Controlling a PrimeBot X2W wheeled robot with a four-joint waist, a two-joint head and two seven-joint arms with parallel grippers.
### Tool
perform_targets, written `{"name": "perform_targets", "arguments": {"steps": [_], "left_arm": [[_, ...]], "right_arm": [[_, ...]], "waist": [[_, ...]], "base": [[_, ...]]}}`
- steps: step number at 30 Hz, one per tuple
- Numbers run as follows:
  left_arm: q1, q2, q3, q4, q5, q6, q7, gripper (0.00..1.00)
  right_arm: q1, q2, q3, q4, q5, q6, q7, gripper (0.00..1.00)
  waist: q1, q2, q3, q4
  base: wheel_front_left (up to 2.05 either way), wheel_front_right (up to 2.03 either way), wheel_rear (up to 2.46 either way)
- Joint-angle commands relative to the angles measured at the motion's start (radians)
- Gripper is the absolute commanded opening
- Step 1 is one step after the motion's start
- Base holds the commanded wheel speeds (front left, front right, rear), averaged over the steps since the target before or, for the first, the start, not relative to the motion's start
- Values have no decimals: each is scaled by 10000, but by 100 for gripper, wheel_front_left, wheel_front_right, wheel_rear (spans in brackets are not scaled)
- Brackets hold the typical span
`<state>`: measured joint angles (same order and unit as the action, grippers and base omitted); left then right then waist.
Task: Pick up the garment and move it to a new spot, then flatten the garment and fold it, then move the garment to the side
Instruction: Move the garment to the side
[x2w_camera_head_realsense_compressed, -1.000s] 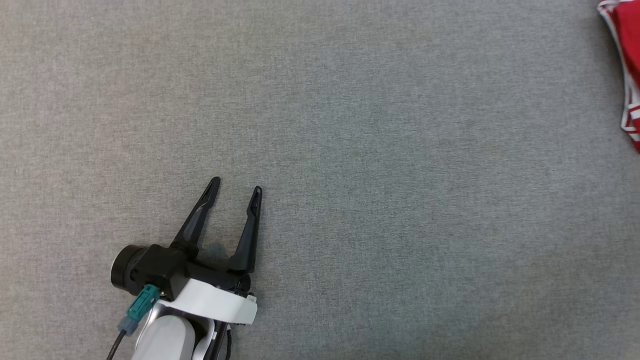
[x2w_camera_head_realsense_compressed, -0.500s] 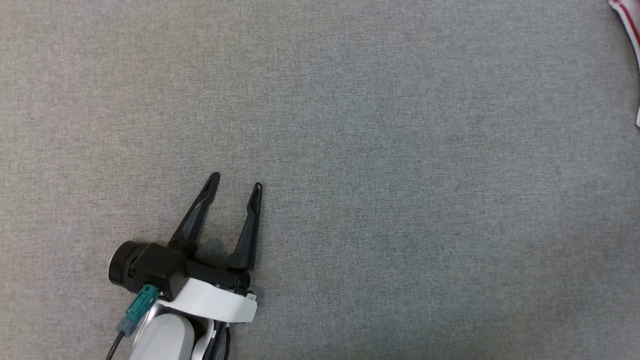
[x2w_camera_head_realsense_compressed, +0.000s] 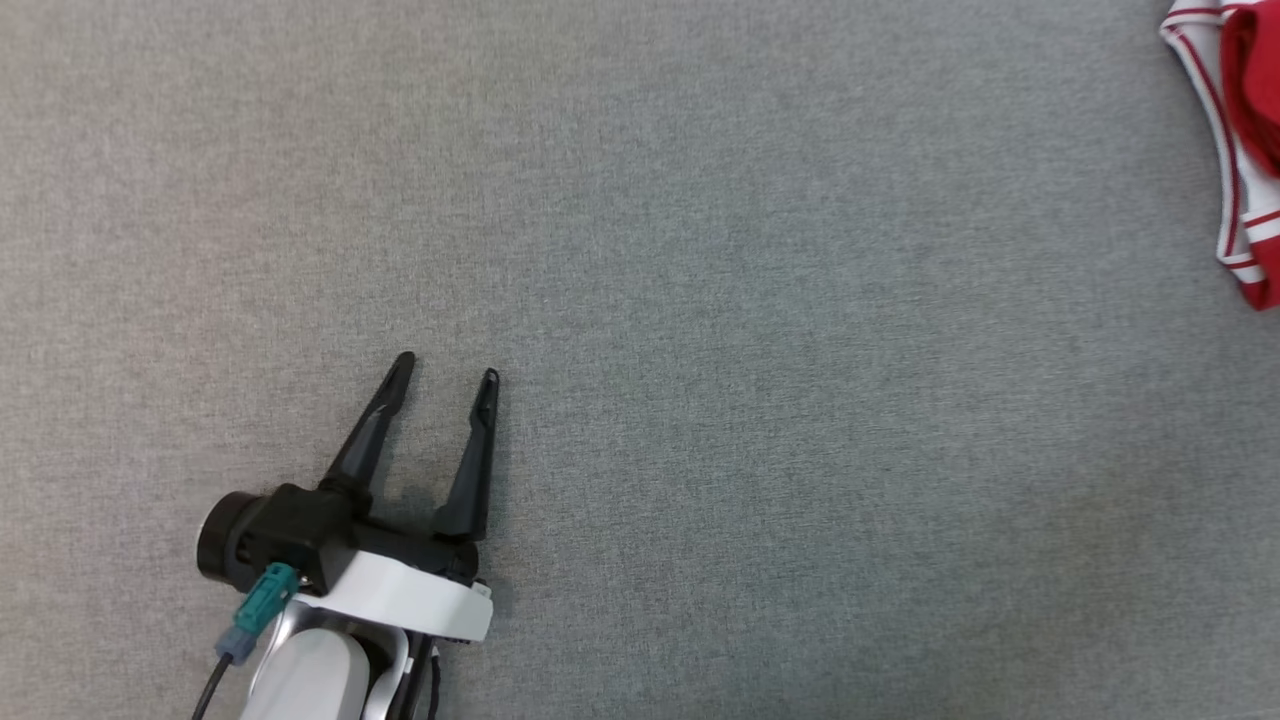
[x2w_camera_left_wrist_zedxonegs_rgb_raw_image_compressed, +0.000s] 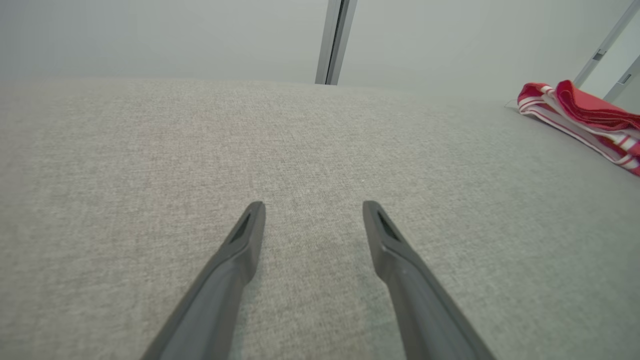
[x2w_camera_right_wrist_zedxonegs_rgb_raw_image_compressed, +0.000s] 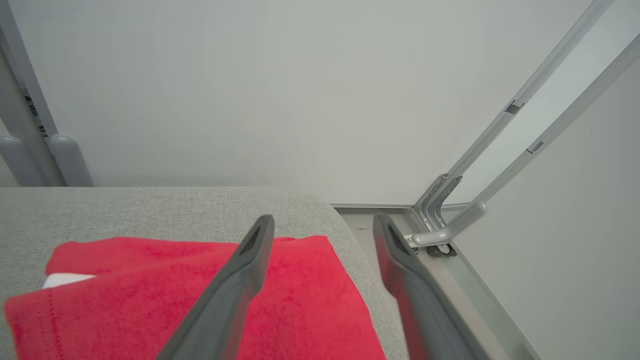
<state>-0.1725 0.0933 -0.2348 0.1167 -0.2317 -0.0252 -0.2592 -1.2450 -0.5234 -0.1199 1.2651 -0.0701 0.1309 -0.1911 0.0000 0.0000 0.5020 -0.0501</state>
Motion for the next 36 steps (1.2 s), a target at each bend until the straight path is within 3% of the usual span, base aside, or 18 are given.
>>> {"name": "perform_targets", "arguments": {"steps": [1, 10, 17, 24, 36], "left_arm": [[-186, 100, 113, 60, -78, 66, -15, 100], [-346, -16, 737, 198, -657, 256, -53, 100], [83, -205, 1311, 201, -1178, 544, -63, 100], [542, -257, 1409, 325, -1218, 500, -64, 100], [1362, -238, 1410, 1129, -1028, 1104, -10, 100]], "right_arm": [[85, 213, -28, -107, -3, -2, -196, 100], [782, 1923, 462, -991, 905, -2, -719, 100], [2573, 3210, 1558, -2824, 2312, -2, -754, 100], [4483, 3790, 2272, -4486, 3077, -2, -750, 100], [8263, 4641, 2376, -7070, 2977, -1, -753, 100]], "waist": [[0, 0, -264, -92], [0, 0, -1662, -316], [0, 0, -2813, -260], [0, 0, -3623, -66], [0, 0, -4548, 479]], "base": [[0, 0, 0], [0, 0, 0], [0, 0, 0], [0, 0, 0], [0, 0, 0]]}}
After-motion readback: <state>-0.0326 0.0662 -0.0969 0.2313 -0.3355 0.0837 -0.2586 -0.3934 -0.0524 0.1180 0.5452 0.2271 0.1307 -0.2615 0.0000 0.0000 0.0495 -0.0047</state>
